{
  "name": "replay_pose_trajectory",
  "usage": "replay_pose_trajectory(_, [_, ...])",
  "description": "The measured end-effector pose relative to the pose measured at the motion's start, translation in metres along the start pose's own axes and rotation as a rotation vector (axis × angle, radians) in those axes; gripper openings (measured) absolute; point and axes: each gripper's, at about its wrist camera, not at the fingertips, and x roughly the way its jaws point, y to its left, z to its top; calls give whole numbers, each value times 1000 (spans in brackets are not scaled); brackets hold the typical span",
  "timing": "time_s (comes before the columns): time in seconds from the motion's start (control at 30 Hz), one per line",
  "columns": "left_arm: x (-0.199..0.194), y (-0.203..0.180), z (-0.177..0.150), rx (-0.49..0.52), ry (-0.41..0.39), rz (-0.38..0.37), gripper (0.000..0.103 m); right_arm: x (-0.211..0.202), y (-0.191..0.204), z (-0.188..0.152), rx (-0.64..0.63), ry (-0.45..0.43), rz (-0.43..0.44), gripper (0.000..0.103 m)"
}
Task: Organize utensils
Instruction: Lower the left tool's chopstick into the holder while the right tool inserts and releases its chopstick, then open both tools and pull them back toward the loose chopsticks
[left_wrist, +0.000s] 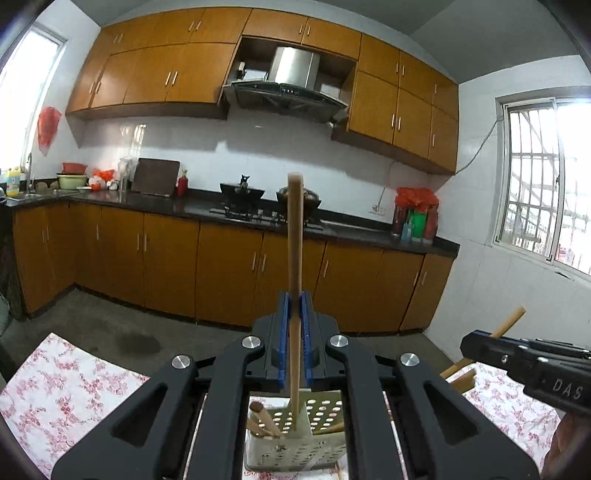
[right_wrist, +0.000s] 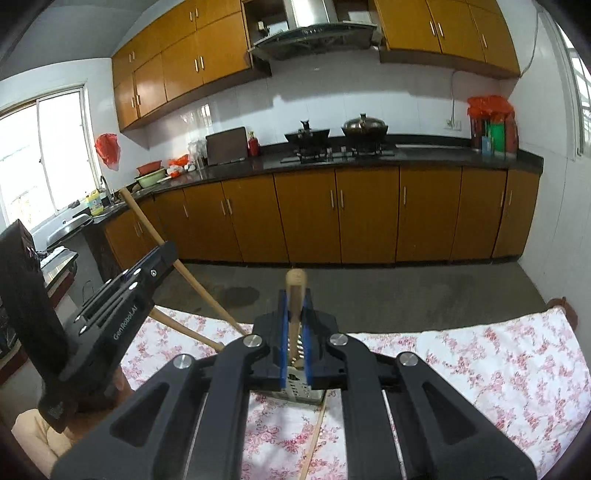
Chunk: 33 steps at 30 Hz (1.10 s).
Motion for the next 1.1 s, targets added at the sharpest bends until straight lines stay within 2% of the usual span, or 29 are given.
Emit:
replay_pose_trajectory(0.03, [-1,1,0,2,3,1,8,1,-1,-1,5,0,6,11])
replay_pose_trajectory(0.1, [-4,2,1,1,5,-6,8,-1,-1,-2,13,-10,9,20])
replay_pose_trajectory(0.23, [-14,4,13,4,-14,-14,11,-16,1,1,16,-60,9,24])
replay_pose_trajectory(0.3, [-21,3,18,0,-28,-13,20,-31,1,2,15,-99,0,25])
replay_pose_trajectory(0.4, [-40,9,26,-16,-51,-15,28,-59,-5,-3,22,-159,-25,29])
replay_pose_trajectory(0.53, [-69,20,27,-22,-35,4,30,-86,-20,-29,57,-184,-92,34])
replay_pose_trajectory(0.63, [-88,35,11,-29,13,35,34,-81,-35,-65,91,-117,-131,35])
replay_pose_trajectory(0.7, [-96,47,-10,-29,72,76,35,-59,-46,-99,125,-8,-131,35])
replay_pose_trajectory(0.77, [-96,59,-37,-27,158,116,35,-33,-50,-137,152,112,-119,35])
replay_pose_trajectory(0.8, [-92,67,-60,-34,229,135,35,-19,-49,-159,163,173,-97,33])
replay_pose_trajectory(0.93, [-79,83,-119,-84,435,148,35,19,-28,-219,155,348,-30,29])
replay_pose_trajectory(1.03, [-71,82,-150,-105,538,133,35,36,-11,-243,119,412,-28,29])
replay_pose_trajectory(1.1, [-66,73,-162,-95,576,112,35,38,-6,-250,90,400,-51,29])
